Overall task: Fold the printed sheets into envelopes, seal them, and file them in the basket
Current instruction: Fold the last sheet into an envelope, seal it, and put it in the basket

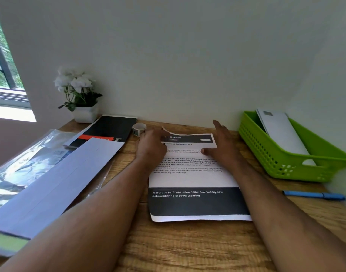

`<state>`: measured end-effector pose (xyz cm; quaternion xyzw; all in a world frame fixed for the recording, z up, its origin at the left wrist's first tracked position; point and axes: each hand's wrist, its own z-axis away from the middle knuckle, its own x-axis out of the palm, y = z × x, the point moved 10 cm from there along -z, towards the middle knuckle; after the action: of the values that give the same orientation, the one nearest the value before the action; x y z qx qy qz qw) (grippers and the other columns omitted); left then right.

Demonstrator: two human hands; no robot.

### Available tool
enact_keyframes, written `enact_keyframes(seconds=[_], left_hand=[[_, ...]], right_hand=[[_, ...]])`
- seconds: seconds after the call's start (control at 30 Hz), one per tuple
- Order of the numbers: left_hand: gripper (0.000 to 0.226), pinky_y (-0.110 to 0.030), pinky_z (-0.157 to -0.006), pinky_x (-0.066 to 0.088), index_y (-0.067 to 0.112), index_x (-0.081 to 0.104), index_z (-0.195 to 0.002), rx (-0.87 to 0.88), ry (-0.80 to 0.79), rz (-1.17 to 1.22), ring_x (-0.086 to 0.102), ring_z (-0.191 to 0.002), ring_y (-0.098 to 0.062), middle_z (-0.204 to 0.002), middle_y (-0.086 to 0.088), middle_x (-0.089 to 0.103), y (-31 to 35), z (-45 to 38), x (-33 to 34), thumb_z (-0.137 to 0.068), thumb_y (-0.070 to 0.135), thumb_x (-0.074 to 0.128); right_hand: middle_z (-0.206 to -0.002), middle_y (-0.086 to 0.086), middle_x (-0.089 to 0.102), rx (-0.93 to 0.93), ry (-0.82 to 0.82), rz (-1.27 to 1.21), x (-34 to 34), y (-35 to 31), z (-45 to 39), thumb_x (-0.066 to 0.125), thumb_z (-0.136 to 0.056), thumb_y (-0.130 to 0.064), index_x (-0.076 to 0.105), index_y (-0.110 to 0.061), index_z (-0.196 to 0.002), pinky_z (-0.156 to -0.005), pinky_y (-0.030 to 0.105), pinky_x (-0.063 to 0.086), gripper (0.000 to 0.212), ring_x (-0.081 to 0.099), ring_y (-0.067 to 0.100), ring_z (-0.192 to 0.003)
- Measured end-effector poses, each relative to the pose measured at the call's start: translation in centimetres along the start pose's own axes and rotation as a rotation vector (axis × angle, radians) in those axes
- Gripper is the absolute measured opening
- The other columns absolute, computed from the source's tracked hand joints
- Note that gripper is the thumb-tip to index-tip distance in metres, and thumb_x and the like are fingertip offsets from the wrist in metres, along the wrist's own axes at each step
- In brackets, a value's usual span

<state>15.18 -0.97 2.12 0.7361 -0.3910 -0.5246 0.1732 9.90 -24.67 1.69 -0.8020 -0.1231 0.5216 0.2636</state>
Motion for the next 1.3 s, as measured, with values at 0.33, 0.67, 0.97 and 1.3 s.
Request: enact_keyframes(seconds=[0.33, 0.67, 0.97, 1.3], left_hand=[[0.073, -0.037, -0.091, 0.050, 0.025, 0.059, -0.132, 0.043, 0.020, 0.188, 0.061, -0.096, -0.020, -0.090, 0.009, 0.062, 1.7, 0.8, -1.3, -0.073, -0.016, 0.046], [0.047, -0.025, -0.081, 0.049, 0.028, 0.059, -0.108, 0.100, -0.517, 0.052, 0.055, -0.100, -0.016, -0.109, 0.004, 0.057, 2.2, 3.0, 1.5, -0.079, -0.008, 0.054], [0.061, -0.064, -0.114, -0.007, 0.030, 0.027, -0.151, 0.130, -0.608, -0.455, 0.022, -0.147, -0.024, -0.158, 0.000, 0.029, 3.9, 5.5, 3.7, -0.098, 0.057, 0.036], [0.055, -0.054, -0.117, -0.003, 0.022, 0.006, -0.156, 0.170, -0.680, -0.491, -0.001, -0.151, -0.019, -0.164, 0.003, 0.002, 3.5, 5.0, 5.9, -0.104, 0.033, 0.022]], right_hand=[[-0.162, -0.001, -0.004, -0.179, -0.007, 0.395, -0.7, -4.2, 1.8, 0.071, -0.083, -0.030, 0.002, -0.042, -0.150, -0.114, 0.055, 0.011, 0.097, -0.004, 0.023, -0.148], [-0.142, -0.012, 0.047, -0.379, -0.162, 0.644, 1.0, -7.9, 4.0, 0.058, -0.088, -0.017, 0.051, -0.037, -0.132, -0.112, 0.058, 0.009, 0.048, 0.033, 0.015, -0.138], [-0.135, -0.001, 0.055, -0.194, -0.394, 0.478, 1.7, -6.8, 5.1, 0.057, -0.082, -0.029, 0.055, -0.026, -0.131, -0.090, 0.028, 0.043, 0.049, 0.052, 0.020, -0.117], [-0.155, 0.005, 0.031, -0.224, -0.464, 0.345, 5.0, -7.0, 5.7, 0.034, -0.103, -0.033, 0.032, -0.016, -0.148, -0.115, 0.039, 0.025, 0.048, 0.030, 0.021, -0.141]])
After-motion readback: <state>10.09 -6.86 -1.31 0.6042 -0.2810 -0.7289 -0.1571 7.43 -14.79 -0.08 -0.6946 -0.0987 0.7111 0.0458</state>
